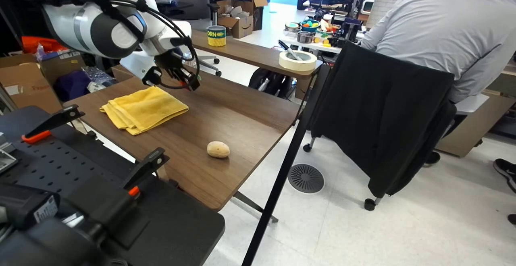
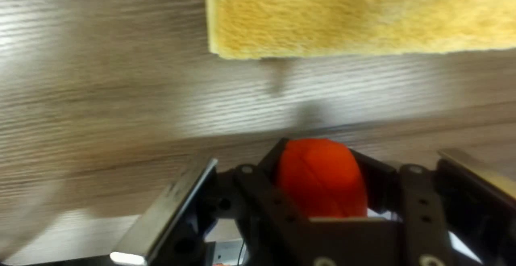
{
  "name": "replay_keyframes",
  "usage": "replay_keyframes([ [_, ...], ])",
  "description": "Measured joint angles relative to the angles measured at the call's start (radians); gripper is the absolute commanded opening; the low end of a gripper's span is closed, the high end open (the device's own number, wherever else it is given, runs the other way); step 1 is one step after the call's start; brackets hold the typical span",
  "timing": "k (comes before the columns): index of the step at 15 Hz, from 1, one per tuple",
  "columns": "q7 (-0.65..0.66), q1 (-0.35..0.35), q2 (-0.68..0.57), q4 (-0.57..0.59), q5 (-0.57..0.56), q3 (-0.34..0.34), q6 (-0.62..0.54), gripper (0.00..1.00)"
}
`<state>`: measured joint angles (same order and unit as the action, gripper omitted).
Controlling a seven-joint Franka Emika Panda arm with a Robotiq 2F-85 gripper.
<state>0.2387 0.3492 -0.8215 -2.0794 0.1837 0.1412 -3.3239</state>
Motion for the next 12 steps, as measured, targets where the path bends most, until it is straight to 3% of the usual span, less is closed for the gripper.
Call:
replay_keyframes([
  [4,0.025,0.081,0.005,0.068,0.039,0.020,0.065,0.06],
  [10,0.120,0.225,-0.007,0.162,0.042,0.107,0.194,0.06],
  [11,0.135,0.242,-0.013,0.178,0.041,0.117,0.212,0.49],
  [12,0.148,0.255,-0.019,0.192,0.040,0.125,0.232,0.51],
])
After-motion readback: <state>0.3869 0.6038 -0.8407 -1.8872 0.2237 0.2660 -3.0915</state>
